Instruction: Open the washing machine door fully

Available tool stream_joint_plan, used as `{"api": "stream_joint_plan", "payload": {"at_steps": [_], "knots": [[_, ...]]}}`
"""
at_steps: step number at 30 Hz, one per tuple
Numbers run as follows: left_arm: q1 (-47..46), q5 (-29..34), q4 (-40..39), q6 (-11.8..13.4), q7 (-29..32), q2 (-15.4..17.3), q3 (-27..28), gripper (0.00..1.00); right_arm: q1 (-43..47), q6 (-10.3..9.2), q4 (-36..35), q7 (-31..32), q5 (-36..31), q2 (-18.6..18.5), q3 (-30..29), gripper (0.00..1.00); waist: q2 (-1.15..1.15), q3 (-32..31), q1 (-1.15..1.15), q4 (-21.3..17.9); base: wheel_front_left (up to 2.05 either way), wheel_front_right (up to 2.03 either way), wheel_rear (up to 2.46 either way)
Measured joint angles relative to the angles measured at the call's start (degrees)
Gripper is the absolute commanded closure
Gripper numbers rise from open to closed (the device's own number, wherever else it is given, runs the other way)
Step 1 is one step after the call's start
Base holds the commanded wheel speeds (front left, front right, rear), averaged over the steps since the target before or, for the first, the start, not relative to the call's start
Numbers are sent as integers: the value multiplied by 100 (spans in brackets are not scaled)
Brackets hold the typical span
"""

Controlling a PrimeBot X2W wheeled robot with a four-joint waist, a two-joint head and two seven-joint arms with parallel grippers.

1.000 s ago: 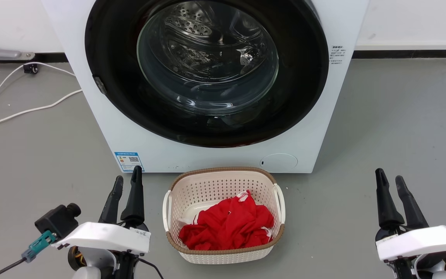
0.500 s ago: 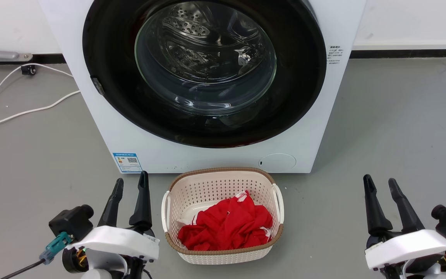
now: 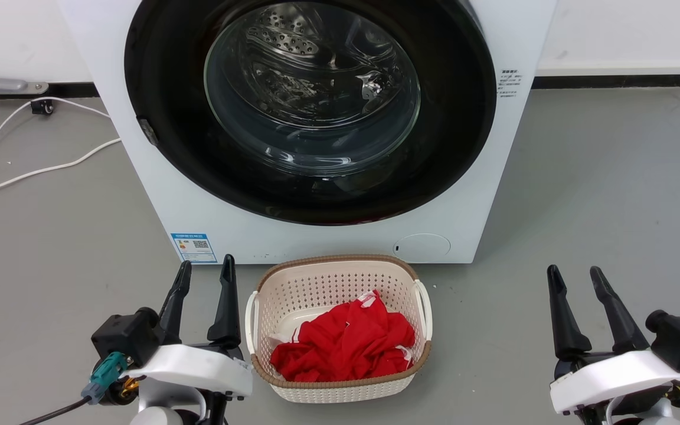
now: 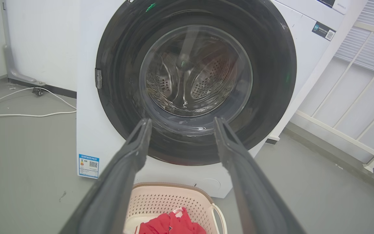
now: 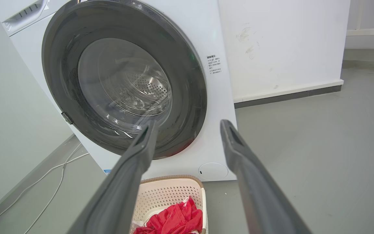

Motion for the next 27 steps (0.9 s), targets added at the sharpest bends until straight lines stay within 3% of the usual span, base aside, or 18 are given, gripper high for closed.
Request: {"api": "stream_joint_plan", "payload": {"at_steps": [27], "knots": [[5,1333,-70,180,-326,44,-207,0,99,0,-19,-116,-1158,0,98,0,0,57,0,-21,0,0,0]]}}
